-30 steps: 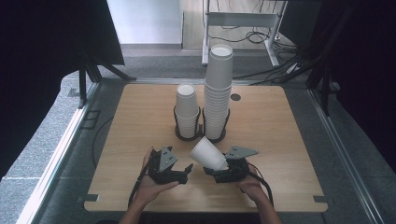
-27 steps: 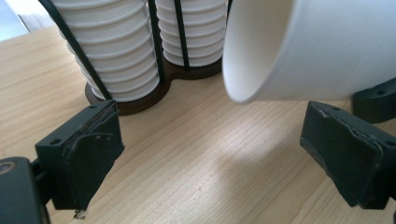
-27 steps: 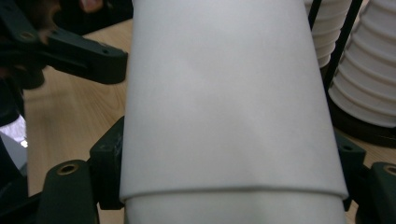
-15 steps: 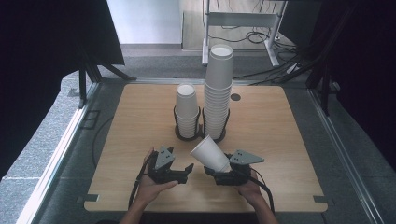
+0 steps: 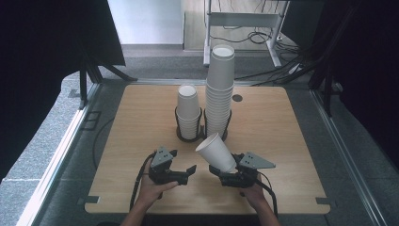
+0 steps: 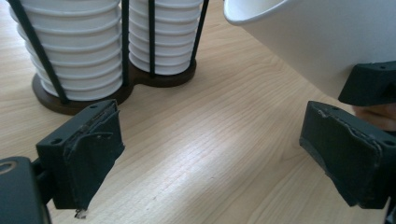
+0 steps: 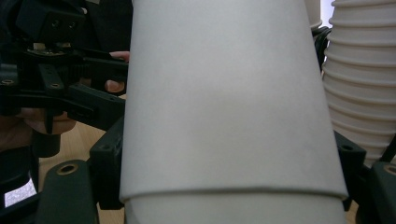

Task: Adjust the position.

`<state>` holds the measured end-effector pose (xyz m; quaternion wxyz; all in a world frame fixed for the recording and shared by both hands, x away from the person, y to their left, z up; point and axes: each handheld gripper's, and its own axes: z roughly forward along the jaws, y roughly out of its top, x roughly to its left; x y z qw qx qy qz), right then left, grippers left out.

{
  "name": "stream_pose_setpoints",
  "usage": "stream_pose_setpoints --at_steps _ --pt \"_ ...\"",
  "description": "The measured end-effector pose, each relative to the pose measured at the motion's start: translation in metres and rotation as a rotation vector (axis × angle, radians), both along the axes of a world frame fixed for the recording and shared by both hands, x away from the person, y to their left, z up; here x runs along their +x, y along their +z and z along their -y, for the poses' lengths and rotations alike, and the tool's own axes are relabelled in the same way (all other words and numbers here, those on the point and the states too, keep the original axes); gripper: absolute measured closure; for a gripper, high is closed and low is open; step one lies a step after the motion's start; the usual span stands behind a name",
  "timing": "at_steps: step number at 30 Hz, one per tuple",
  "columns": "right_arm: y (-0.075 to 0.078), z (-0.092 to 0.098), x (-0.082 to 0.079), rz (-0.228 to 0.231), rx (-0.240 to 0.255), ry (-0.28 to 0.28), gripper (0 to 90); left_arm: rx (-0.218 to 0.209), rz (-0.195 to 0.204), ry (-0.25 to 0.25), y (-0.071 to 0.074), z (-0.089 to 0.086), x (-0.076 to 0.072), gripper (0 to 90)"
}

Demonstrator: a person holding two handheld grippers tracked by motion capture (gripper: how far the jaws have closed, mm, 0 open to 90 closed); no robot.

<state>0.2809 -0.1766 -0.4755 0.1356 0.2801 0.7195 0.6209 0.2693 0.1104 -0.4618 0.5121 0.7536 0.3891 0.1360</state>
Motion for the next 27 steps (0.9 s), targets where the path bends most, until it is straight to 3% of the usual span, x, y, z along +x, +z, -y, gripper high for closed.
stream_pose_setpoints --at_steps 4,15,27 --pt "-0.001 0.000 0.000 0.007 0.005 -0.006 23.6 -0.026 -0.007 -0.006 0.000 0.000 0.000 5.9" --pt "-0.007 -0.010 -0.005 0.035 -0.004 0.005 23.6 -0.238 -0.097 -0.114 0.000 0.003 0.004 3.2" --pt "-0.013 -0.025 -0.011 0.072 -0.028 0.028 23.7 -0.344 -0.157 -0.168 0.001 0.010 0.010 2.3"
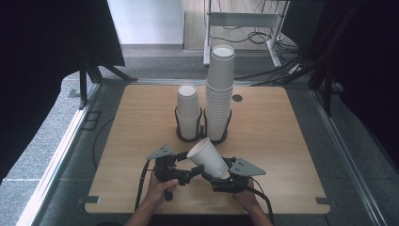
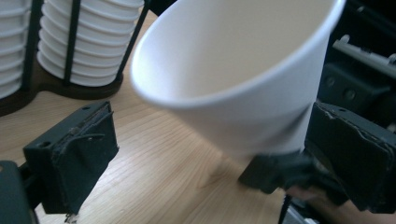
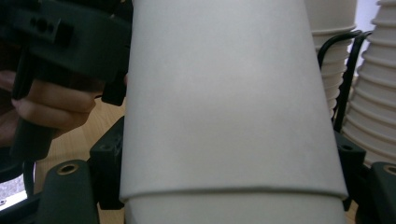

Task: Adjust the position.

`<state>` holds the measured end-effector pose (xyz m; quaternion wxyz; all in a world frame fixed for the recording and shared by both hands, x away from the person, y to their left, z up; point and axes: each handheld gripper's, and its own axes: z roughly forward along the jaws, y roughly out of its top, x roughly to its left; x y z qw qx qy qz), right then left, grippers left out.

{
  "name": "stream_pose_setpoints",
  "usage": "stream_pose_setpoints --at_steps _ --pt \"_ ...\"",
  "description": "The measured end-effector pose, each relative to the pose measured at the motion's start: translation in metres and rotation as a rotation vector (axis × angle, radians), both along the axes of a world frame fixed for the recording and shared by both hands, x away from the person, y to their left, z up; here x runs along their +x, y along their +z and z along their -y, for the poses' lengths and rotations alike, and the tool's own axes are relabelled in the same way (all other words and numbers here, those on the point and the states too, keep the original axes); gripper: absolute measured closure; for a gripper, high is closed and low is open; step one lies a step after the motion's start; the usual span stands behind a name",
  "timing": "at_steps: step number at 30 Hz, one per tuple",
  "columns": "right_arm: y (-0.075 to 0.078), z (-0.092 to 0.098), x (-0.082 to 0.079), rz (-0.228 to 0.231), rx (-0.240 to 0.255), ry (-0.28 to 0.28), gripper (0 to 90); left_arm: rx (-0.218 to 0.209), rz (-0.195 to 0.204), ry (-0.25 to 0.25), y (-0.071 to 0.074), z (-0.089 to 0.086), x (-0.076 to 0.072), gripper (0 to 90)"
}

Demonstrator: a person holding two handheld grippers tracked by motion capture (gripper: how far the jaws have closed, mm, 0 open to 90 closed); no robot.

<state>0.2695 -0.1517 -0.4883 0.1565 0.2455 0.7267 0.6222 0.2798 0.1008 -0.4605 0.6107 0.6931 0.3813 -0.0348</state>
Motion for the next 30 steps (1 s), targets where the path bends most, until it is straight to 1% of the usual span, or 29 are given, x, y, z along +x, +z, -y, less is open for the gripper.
stream_pose_setpoints --at_steps 1,2,3,6,7,10,11,12,13,15,25,27,28,30 --pt "-0.001 -0.002 0.000 0.003 -0.003 0.004 23.7 -0.023 -0.009 -0.010 0.000 0.001 0.001 2.5" --pt "-0.002 -0.005 -0.002 0.006 -0.007 0.011 23.7 -0.034 -0.016 -0.019 0.000 0.002 0.002 2.1" --pt "-0.002 -0.007 -0.003 0.011 -0.013 0.013 23.7 -0.035 -0.022 -0.020 0.000 0.005 0.003 2.1" --pt "-0.003 -0.014 -0.006 0.026 -0.034 0.025 23.8 -0.037 -0.021 -0.034 -0.002 0.009 0.005 1.4" --pt "-0.003 -0.014 -0.006 0.026 -0.034 0.025 23.8 -0.037 -0.021 -0.034 -0.002 0.009 0.005 1.6" --pt "-0.006 -0.020 -0.008 0.036 -0.066 0.033 23.8 -0.041 -0.021 -0.029 -0.003 0.011 0.005 5.4" --pt "-0.006 -0.020 -0.008 0.036 -0.066 0.033 23.8 -0.041 -0.021 -0.029 -0.003 0.011 0.005 6.2" --pt "-0.008 -0.022 -0.008 0.036 -0.078 0.029 23.8 -0.042 -0.013 -0.027 -0.003 0.010 0.005 7.2" --pt "-0.008 -0.022 -0.008 0.036 -0.078 0.029 23.8 -0.042 -0.013 -0.027 -0.003 0.010 0.005 8.3" --pt "-0.009 -0.022 -0.008 0.036 -0.086 0.028 23.7 -0.050 0.000 -0.027 -0.003 0.010 0.005 10.0" --pt "-0.009 -0.021 -0.007 0.036 -0.105 0.035 23.0 -0.028 0.031 -0.026 -0.003 0.011 0.002 11.6" --pt "-0.009 -0.021 -0.007 0.031 -0.109 0.039 22.7 -0.016 0.041 -0.021 -0.002 0.012 0.001 11.8" --pt "-0.008 -0.021 -0.006 0.022 -0.118 0.048 22.4 -0.005 0.051 -0.018 -0.002 0.013 0.000 11.8" --pt "-0.008 -0.021 -0.006 0.022 -0.123 0.051 22.2 -0.003 0.056 -0.017 -0.002 0.013 0.000 11.8"
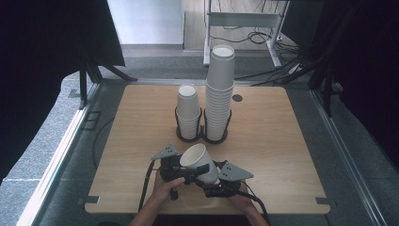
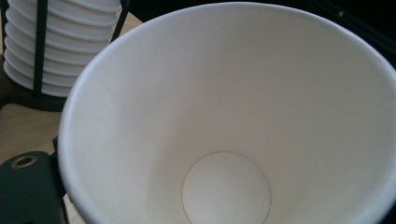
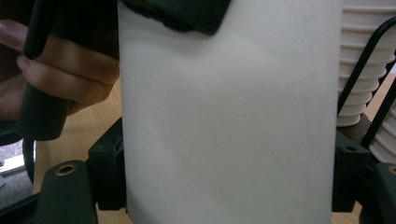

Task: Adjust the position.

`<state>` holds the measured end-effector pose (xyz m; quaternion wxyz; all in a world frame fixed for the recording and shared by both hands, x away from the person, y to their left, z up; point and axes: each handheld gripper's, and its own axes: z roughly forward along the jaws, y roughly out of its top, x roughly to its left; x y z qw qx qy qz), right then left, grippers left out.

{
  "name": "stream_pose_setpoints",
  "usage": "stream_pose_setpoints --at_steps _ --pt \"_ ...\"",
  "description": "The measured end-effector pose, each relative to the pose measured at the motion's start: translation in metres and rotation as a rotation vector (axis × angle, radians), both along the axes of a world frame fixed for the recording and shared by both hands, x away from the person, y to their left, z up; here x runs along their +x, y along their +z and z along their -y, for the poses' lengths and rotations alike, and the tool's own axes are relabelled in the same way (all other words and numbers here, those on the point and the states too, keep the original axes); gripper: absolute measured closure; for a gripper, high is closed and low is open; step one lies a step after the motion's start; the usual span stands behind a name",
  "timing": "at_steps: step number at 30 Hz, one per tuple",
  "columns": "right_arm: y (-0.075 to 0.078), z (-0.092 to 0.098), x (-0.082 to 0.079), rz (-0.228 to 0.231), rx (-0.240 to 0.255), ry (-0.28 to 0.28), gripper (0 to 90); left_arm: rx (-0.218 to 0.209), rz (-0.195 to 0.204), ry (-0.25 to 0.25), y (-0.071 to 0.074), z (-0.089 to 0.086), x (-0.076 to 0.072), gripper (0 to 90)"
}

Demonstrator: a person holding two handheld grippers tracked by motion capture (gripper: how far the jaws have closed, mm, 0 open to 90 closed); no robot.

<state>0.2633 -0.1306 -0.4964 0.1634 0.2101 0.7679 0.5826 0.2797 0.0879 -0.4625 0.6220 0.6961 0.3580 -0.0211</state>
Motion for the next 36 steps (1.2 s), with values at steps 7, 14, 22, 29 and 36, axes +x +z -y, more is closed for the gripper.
stream_pose_setpoints --at_steps 7,14,22,29,36 --pt "0.000 0.001 0.001 -0.021 -0.023 -0.008 14.9 -0.008 0.015 0.020 0.002 -0.005 -0.001 12.1" --pt "-0.002 0.001 0.003 -0.042 -0.050 -0.016 13.5 0.002 0.051 0.064 0.009 -0.015 -0.001 12.1" --pt "-0.003 0.004 0.005 -0.056 -0.068 -0.036 13.5 0.014 0.063 0.124 0.014 -0.031 0.001 12.1" --pt "-0.003 0.006 0.007 -0.062 -0.082 -0.056 14.1 0.064 0.097 0.192 0.018 -0.046 0.002 12.1" --pt "-0.002 0.007 0.007 -0.060 -0.086 -0.061 14.8 0.145 0.146 0.269 0.020 -0.060 0.000 12.1"
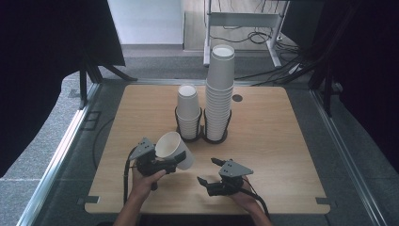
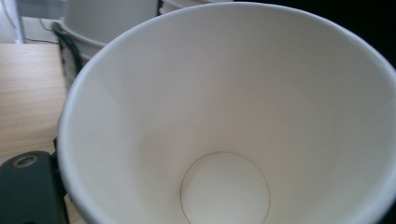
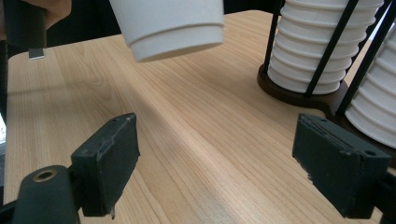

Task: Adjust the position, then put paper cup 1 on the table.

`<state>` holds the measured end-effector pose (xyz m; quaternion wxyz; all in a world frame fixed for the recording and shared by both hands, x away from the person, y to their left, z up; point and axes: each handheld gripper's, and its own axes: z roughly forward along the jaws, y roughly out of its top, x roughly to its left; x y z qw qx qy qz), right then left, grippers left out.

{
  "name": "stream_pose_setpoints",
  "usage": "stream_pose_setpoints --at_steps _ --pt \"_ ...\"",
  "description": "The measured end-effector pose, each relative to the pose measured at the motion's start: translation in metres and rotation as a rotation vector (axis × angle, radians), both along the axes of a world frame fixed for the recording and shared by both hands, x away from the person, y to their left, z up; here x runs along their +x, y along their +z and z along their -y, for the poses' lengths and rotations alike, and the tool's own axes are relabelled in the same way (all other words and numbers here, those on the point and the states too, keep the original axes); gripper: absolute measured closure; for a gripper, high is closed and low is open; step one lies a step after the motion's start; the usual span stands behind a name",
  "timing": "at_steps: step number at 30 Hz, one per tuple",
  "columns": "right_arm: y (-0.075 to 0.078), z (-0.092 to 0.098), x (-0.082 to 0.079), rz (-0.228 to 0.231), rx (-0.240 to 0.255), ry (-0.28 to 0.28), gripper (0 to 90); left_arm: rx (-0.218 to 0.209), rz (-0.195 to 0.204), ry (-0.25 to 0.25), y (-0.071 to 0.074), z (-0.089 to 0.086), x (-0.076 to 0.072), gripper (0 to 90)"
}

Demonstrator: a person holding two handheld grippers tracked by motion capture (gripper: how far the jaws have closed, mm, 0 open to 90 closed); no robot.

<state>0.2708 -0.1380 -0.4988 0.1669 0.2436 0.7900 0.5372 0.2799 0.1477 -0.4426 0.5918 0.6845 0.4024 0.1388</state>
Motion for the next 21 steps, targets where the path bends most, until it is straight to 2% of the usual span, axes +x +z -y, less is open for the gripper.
stream_pose_setpoints --at_steps 7,15,21 --pt "0.004 0.005 0.001 0.011 0.015 -0.015 15.4 0.032 0.006 0.026 -0.003 -0.008 0.001 12.2" --pt "0.003 0.008 0.003 0.009 0.018 -0.036 15.6 0.038 -0.002 0.067 -0.005 -0.023 0.003 12.2" --pt "0.003 0.004 0.002 0.015 0.006 -0.026 15.6 0.079 0.011 0.104 -0.003 -0.029 0.002 12.1"
